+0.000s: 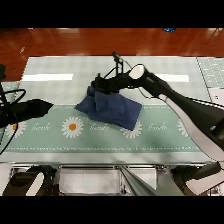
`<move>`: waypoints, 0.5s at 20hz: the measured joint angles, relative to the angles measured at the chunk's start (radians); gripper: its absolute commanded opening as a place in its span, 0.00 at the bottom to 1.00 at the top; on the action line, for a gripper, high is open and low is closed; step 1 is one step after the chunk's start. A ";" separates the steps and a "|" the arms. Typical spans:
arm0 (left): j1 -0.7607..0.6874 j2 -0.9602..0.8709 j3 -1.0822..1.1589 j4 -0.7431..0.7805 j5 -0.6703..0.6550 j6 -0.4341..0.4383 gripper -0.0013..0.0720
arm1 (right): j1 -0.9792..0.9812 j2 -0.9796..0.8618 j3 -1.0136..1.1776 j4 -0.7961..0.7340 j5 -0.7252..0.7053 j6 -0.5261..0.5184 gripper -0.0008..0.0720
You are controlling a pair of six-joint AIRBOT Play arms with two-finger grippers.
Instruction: Fold the shirts.
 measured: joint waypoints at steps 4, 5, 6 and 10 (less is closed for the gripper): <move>0.015 -0.010 -0.028 0.000 0.092 -0.003 0.04 | -0.022 -0.015 0.033 -0.010 0.102 -0.008 0.57; 0.027 -0.018 -0.024 0.001 0.116 -0.005 0.04 | -0.054 0.007 0.036 -0.023 0.152 -0.008 0.57; 0.043 -0.026 -0.015 0.000 0.134 -0.007 0.04 | -0.097 0.044 0.039 -0.043 0.217 -0.010 0.57; 0.094 -0.040 0.004 -0.023 0.158 -0.017 0.04 | -0.289 0.279 0.005 -0.288 0.467 0.004 0.57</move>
